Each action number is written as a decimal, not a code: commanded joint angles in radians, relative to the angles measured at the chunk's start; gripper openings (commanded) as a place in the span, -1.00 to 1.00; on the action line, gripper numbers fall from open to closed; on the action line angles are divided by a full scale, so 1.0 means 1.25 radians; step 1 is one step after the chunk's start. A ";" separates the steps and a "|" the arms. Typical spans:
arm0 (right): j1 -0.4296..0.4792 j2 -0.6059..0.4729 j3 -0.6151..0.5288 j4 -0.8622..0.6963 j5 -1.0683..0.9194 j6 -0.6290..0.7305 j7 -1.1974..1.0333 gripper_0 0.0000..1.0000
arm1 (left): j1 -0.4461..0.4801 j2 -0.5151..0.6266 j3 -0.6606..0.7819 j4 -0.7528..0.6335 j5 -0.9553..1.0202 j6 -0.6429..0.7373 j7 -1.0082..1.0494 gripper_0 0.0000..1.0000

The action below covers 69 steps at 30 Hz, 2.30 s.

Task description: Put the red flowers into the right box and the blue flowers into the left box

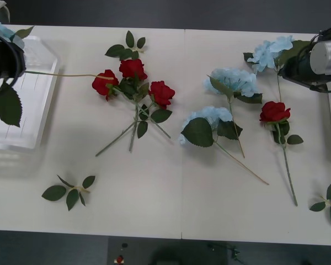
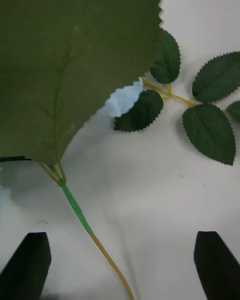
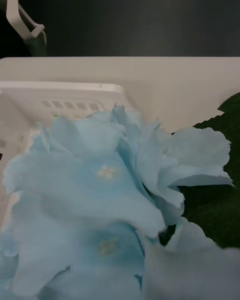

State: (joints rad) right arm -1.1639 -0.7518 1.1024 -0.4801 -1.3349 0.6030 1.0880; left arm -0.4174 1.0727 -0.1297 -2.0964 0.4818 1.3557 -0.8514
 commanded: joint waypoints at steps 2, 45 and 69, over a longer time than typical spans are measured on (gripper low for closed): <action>0.009 0.065 0.010 0.054 0.031 -0.060 0.007 1.00 | -0.005 -0.016 0.066 0.077 0.087 -0.045 -0.185 -1.00; 0.115 -0.038 0.010 -0.050 0.006 0.017 0.251 -1.00 | 0.007 -0.029 0.293 0.468 0.055 -0.304 -0.865 -1.00; 0.254 -0.238 0.008 -0.387 -0.107 0.045 0.412 -1.00 | 0.055 -0.029 0.310 0.476 0.222 -0.316 -0.861 1.00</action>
State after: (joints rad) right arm -0.8508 -1.0102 1.1084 -0.9397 -1.4592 0.6606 1.5866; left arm -0.3636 1.0418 0.2469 -1.4850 0.7153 0.9609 -1.8880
